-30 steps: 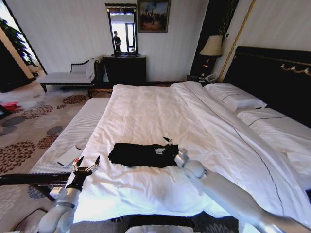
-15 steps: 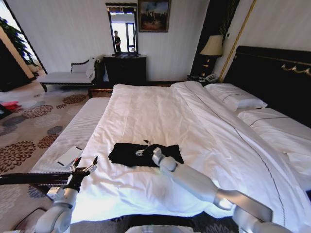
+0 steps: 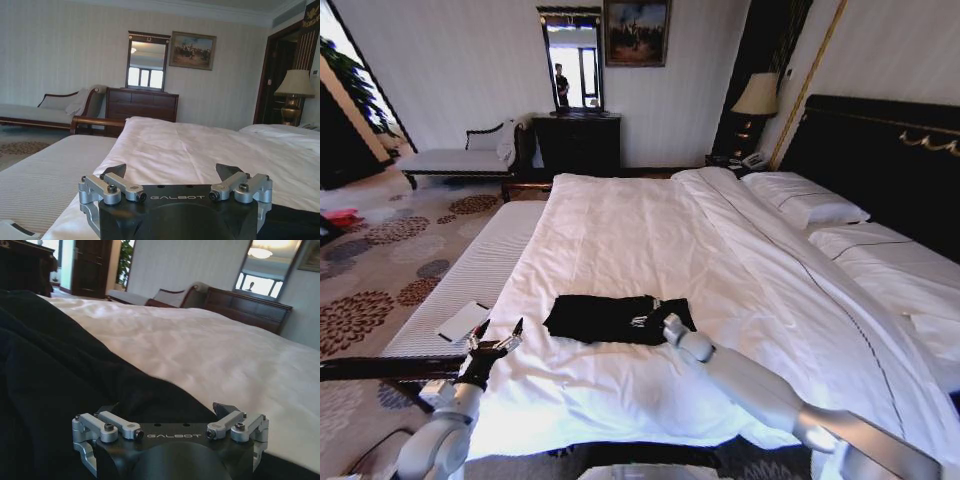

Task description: Fold the clothes on the bed.

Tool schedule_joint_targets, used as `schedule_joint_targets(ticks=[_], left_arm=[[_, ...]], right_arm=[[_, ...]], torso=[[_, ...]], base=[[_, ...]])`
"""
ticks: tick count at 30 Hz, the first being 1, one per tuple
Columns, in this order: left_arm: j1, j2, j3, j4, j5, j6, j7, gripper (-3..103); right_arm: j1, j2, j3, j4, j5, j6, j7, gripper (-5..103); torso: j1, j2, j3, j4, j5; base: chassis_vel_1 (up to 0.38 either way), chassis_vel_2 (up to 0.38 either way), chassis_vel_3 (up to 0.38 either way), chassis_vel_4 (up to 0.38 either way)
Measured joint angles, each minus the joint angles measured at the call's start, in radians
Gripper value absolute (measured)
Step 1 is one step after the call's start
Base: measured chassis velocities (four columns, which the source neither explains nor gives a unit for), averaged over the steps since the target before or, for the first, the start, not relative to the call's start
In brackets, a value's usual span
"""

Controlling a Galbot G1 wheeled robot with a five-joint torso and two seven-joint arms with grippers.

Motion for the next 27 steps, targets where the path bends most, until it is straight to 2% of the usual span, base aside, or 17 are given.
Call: schedule_joint_targets(ticks=[5,9,12,13,18,19,23,24,27], left_arm=[[0.0,0.0,0.0,-0.003,0.001,0.001,0.0,100],[-0.008,0.002,0.012,-0.011,0.022,0.005,-0.002,100],[-0.008,0.004,0.033,-0.019,0.089,0.017,-0.012,100],[-0.008,0.004,0.033,-0.019,0.089,0.017,-0.012,100],[0.014,-0.001,0.062,-0.044,0.143,0.025,-0.015,100],[0.014,-0.001,0.062,-0.044,0.143,0.025,-0.015,100],[0.026,-0.005,0.066,-0.058,0.149,0.025,-0.016,100],[0.026,-0.005,0.066,-0.058,0.149,0.025,-0.016,100],[0.032,-0.005,0.066,-0.069,0.151,0.026,-0.017,100]], right_arm=[[-0.1,-0.043,0.093,0.074,0.001,-0.016,0.009,100],[-0.182,-0.095,0.183,0.205,0.064,-0.054,0.039,100],[-0.229,-0.149,0.254,0.332,0.219,-0.153,0.079,100],[-0.229,-0.149,0.254,0.332,0.219,-0.153,0.079,100],[-0.302,-0.201,0.397,0.488,0.52,-0.34,0.117,100],[-0.302,-0.201,0.397,0.488,0.52,-0.34,0.117,100],[-0.338,-0.222,0.492,0.521,0.676,-0.452,0.157,100],[-0.338,-0.222,0.492,0.521,0.676,-0.452,0.157,100],[-0.368,-0.228,0.556,0.522,0.803,-0.534,0.177,100]], torso=[[0.0,0.0,0.0,-0.0003,0.0001],[0.0,0.0,0.0,-0.0003,-0.0001],[0.0,0.0,0.0,-0.0002,0.0],[0.0,0.0,0.0,-0.0002,0.0],[0.0,0.0,0.0,-0.0001,0.0],[0.0,0.0,0.0,-0.0001,0.0],[0.0,0.0,0.0,0.0,-0.0002],[0.0,0.0,0.0,0.0,-0.0002],[0.0,0.0,0.0,-0.0002,-0.0001]], base=[[0.0,0.0,0.0,0.0],[0.0,0.0,0.0,0.0],[0.0,0.0,0.0,0.0],[0.0,0.0,0.0,0.0],[0.0,0.0,0.0,0.0],[0.0,0.0,0.0,0.0],[0.0,0.0,0.0,0.0],[0.0,0.0,0.0,0.0],[0.0,0.0,0.0,0.0]])
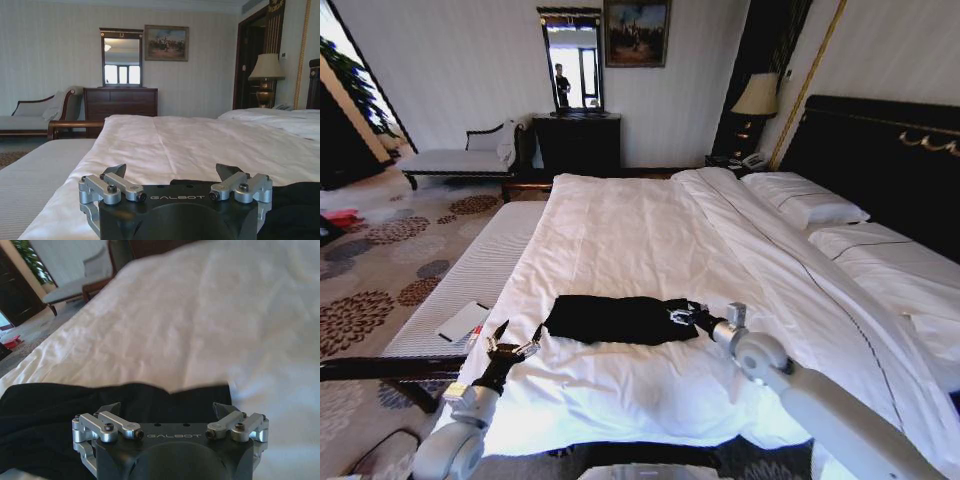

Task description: Fold the clothes on the bed.

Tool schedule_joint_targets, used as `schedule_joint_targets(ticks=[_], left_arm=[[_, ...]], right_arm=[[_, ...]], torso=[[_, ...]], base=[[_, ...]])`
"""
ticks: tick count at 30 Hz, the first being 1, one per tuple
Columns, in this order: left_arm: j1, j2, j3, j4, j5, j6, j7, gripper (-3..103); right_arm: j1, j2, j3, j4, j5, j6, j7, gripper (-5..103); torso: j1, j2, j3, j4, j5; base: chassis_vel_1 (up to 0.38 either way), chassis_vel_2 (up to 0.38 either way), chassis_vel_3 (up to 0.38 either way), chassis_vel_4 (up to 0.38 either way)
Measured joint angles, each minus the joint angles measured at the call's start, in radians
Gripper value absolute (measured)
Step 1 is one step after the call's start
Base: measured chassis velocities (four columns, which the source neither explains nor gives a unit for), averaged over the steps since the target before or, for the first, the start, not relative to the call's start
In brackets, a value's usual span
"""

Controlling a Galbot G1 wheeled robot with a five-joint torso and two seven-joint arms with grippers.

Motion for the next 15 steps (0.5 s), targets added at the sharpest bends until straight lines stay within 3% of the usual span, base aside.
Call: schedule_joint_targets(ticks=[7,15], left_arm=[[0.021,0.001,0.001,-0.02,0.01,0.007,-0.005,100],[0.028,-0.001,0.004,-0.036,0.024,0.011,-0.015,100]], right_arm=[[-0.043,0.04,0.064,-0.02,0.108,-0.094,0.002,100],[-0.037,0.074,0.045,-0.059,0.07,-0.11,-0.01,100]], torso=[[0.0,0.0,0.0,0.0,-0.0001],[0.0,0.0,0.0,0.0001,-0.0001]], base=[[0.0,0.0,0.0,0.0],[0.0,0.0,0.0,0.0]])
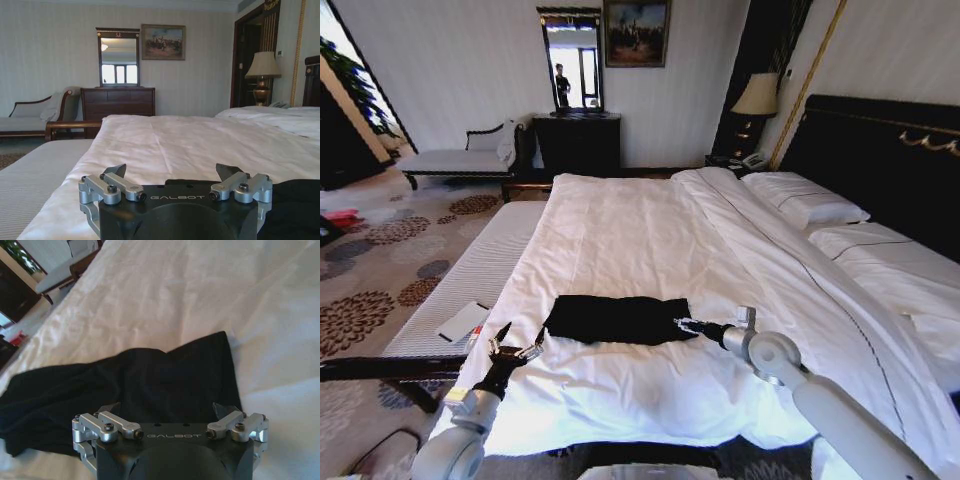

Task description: Fold the clothes on the bed.

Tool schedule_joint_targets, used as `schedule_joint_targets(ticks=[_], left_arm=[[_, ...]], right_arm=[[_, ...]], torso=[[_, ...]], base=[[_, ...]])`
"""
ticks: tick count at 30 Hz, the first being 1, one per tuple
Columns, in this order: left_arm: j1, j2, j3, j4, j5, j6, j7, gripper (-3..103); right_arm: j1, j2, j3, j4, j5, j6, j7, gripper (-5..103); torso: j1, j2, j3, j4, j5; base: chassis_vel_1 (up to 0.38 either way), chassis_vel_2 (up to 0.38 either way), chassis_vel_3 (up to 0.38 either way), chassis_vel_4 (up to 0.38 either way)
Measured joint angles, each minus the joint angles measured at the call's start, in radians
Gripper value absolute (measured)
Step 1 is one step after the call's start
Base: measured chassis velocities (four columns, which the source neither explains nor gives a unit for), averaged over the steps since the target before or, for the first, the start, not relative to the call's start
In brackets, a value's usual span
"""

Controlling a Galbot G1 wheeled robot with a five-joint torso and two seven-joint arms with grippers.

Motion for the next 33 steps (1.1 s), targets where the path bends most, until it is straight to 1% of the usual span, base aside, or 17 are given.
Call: schedule_joint_targets(ticks=[4,6,9,14,17,28,29,30,33], left_arm=[[-0.005,0.002,0.005,-0.005,-0.002,0.005,-0.002,100],[-0.009,0.003,0.004,-0.004,-0.003,0.005,-0.003,100],[-0.039,0.01,0.001,0.003,-0.017,0.013,-0.013,100],[-0.054,0.02,0.009,0.005,-0.025,0.02,-0.017,100],[-0.057,0.021,0.016,0.023,-0.008,0.016,-0.016,100],[-0.047,0.011,0.02,0.029,0.0,0.009,-0.012,100],[-0.047,0.01,0.02,0.031,0.002,0.006,-0.011,100],[-0.047,0.01,0.02,0.031,0.002,0.006,-0.011,100],[-0.044,0.007,0.015,0.034,0.0,0.004,-0.01,100]], right_arm=[[0.017,0.002,-0.013,-0.043,-0.05,0.016,-0.028,100],[0.019,0.002,-0.014,-0.047,-0.056,0.018,-0.03,100],[0.033,0.003,-0.016,-0.083,-0.088,0.028,-0.042,100],[0.033,0.007,-0.019,-0.1,-0.094,0.03,-0.051,100],[0.037,0.026,-0.031,-0.115,-0.11,0.032,-0.052,100],[0.062,0.047,-0.071,-0.119,-0.11,0.03,-0.047,101],[0.065,0.049,-0.076,-0.121,-0.111,0.029,-0.043,95],[0.065,0.049,-0.076,-0.121,-0.111,0.029,-0.043,95],[0.066,0.052,-0.084,-0.121,-0.115,0.028,-0.04,80]], torso=[[0.0,0.0,0.0,0.0,0.0001],[0.0,0.0,0.0,0.0,0.0001],[0.0,0.0,0.0,-0.0001,-0.0001],[0.0,0.0,0.0,-0.0003,0.0],[0.0,0.0,0.0,0.0,0.0],[0.0,0.0,0.0,0.0,0.0],[0.0,0.0,0.0,0.0,0.0],[0.0,0.0,0.0,0.0,0.0],[0.0,0.0,0.0,-0.0001,0.0]], base=[[0.0,0.0,0.0,0.0],[0.0,0.0,0.0,0.0],[0.0,0.0,0.0,0.0],[0.0,0.0,0.0,0.0],[0.0,0.0,0.0,0.0],[0.0,0.0,0.0,0.0],[0.0,0.0,0.0,0.0],[0.0,0.0,0.0,0.0],[0.0,0.0,0.0,0.0]])
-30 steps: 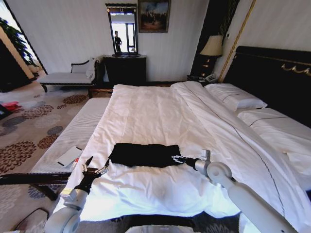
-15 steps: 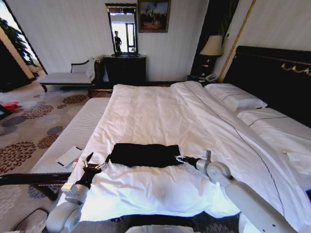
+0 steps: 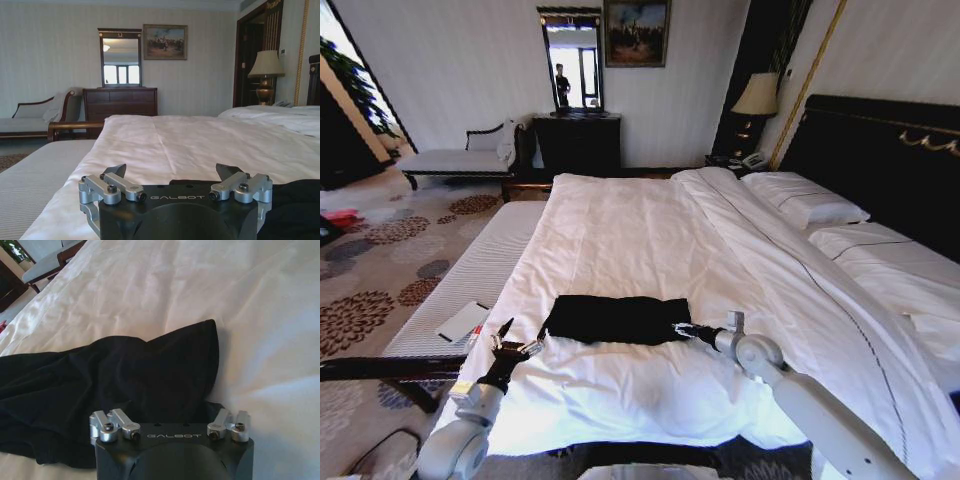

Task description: Fold the clothes on the bed.

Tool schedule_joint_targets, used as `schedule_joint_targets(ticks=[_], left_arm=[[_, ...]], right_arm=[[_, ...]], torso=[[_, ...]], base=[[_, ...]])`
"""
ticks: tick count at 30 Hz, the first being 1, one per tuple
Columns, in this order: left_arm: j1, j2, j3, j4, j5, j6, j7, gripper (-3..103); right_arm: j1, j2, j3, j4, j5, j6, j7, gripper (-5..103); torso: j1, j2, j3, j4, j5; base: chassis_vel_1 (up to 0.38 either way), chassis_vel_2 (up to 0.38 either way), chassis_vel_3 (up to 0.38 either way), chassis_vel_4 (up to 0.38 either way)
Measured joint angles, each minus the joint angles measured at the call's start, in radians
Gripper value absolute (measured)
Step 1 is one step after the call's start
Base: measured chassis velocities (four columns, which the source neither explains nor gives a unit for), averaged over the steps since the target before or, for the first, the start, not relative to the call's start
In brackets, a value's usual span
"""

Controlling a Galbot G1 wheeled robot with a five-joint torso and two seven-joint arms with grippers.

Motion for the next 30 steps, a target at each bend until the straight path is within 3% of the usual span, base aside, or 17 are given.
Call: schedule_joint_targets(ticks=[2,5,8,9,12,15,17,21,30], left_arm=[[0.0,0.0,-0.001,0.0,0.0,0.0,0.0,100],[-0.003,0.0,-0.002,0.003,-0.001,-0.002,0.001,100],[-0.007,0.001,0.001,0.005,-0.001,-0.002,0.0,100],[-0.008,0.001,0.003,0.005,-0.001,-0.002,0.0,100],[-0.008,0.002,0.004,0.004,-0.001,-0.002,0.0,100],[-0.008,0.001,0.004,0.004,-0.002,-0.002,0.0,100],[-0.008,0.001,0.004,0.004,-0.002,-0.002,0.0,100],[-0.007,-0.003,0.003,0.005,-0.002,-0.003,0.0,100],[-0.009,-0.01,0.005,0.011,0.002,-0.005,0.0,100]], right_arm=[[-0.001,0.0,0.0,0.0,-0.001,0.0,0.0,80],[-0.005,0.003,-0.001,0.002,-0.003,0.0,-0.001,63],[-0.006,0.006,-0.001,0.003,-0.004,0.001,-0.001,58],[-0.006,0.007,-0.001,0.004,-0.004,0.002,-0.001,47],[-0.005,0.007,-0.002,0.005,-0.003,0.004,-0.001,42],[-0.004,0.006,-0.003,0.003,-0.003,0.009,-0.001,26],[-0.004,0.007,-0.003,0.002,-0.003,0.01,-0.001,26],[-0.006,0.009,-0.004,0.001,-0.004,0.015,-0.002,4],[-0.012,0.013,-0.002,0.013,-0.004,0.018,0.0,2]], torso=[[0.0,0.0,0.0,0.0,0.0],[0.0,0.0,0.0,0.0,0.0],[0.0,0.0,0.0,0.0,0.0],[0.0,0.0,0.0,-0.0001,0.0],[0.0,0.0,0.0,0.0,0.0],[0.0,0.0,0.0,0.0,0.0],[0.0,0.0,0.0,0.0,0.0],[0.0,0.0,0.0,0.0,0.0001],[0.0,0.0,0.0,0.0,0.0]], base=[[0.0,0.0,0.0,0.0],[0.0,0.0,0.0,0.0],[0.0,0.0,0.0,0.0],[0.0,0.0,0.0,0.0],[0.0,0.0,0.0,0.0],[0.0,0.0,0.0,0.0],[0.0,0.0,0.0,0.0],[0.0,0.0,0.0,0.0],[0.0,0.0,0.0,0.0]])
